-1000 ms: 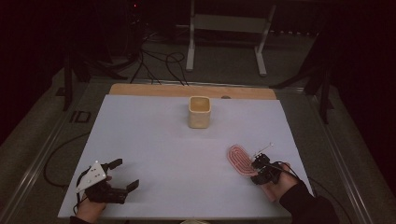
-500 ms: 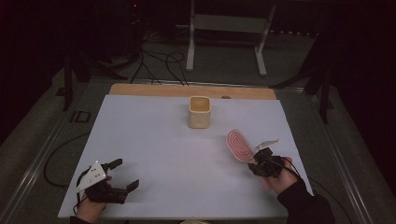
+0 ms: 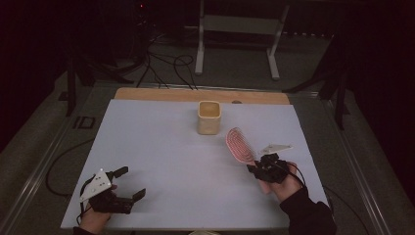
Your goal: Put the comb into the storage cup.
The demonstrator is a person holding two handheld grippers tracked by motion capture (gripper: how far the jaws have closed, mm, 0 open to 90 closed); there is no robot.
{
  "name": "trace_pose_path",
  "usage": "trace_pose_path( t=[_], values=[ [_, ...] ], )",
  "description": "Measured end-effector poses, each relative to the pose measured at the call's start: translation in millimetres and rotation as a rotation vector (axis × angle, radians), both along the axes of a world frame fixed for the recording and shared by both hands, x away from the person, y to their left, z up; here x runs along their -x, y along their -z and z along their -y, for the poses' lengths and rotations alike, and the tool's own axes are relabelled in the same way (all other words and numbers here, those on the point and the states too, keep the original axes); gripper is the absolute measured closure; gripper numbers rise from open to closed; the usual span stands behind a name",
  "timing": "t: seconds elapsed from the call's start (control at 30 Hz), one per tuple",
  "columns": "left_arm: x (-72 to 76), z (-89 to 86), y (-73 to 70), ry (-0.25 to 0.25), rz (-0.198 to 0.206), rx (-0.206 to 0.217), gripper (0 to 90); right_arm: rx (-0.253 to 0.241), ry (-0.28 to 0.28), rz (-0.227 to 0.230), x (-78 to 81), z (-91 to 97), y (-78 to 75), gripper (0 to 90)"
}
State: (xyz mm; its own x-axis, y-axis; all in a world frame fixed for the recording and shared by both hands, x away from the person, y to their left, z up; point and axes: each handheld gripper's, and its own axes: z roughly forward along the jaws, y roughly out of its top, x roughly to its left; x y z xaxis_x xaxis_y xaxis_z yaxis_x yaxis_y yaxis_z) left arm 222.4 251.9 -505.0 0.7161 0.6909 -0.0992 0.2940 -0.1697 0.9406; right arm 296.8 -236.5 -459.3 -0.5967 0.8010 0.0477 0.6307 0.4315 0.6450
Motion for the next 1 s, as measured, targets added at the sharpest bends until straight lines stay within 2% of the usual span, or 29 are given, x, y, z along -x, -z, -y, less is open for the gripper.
trace_pose_path(
  t=[0.07,0.23,0.4,0.47,0.63,0.7,0.87,1.0],
  values=[
    [0.0,-0.1,-0.1,-0.001,0.0,0.001,0.1,-0.047,-0.011,0.011,0.1,-2.2,-0.4,70.5],
    [0.0,0.0,-0.1,-0.001,0.0,0.002,0.1,-0.099,-0.038,0.075,5.8,-10.4,-1.4,70.5],
    [0.0,0.8,-0.2,0.0,-0.001,0.003,0.1,-0.131,-0.066,0.127,13.7,-20.0,0.9,70.6],
    [0.1,1.0,-0.2,0.001,-0.003,0.003,0.1,-0.145,-0.081,0.165,18.2,-23.5,2.7,70.6],
    [0.0,2.2,-0.7,0.007,-0.004,0.009,0.1,-0.183,-0.105,0.178,23.0,-28.5,7.3,70.7],
    [0.3,2.7,-0.9,0.009,-0.005,0.006,0.1,-0.203,-0.107,0.164,23.3,-29.0,9.9,70.7],
    [0.7,5.5,-1.8,0.018,-0.004,0.008,0.1,-0.239,-0.115,0.217,30.0,-27.8,12.6,70.8],
    [0.9,9.3,-3.1,0.024,-0.008,0.012,0.1,-0.288,-0.115,0.207,30.8,-25.0,14.4,70.8]
  ],
)
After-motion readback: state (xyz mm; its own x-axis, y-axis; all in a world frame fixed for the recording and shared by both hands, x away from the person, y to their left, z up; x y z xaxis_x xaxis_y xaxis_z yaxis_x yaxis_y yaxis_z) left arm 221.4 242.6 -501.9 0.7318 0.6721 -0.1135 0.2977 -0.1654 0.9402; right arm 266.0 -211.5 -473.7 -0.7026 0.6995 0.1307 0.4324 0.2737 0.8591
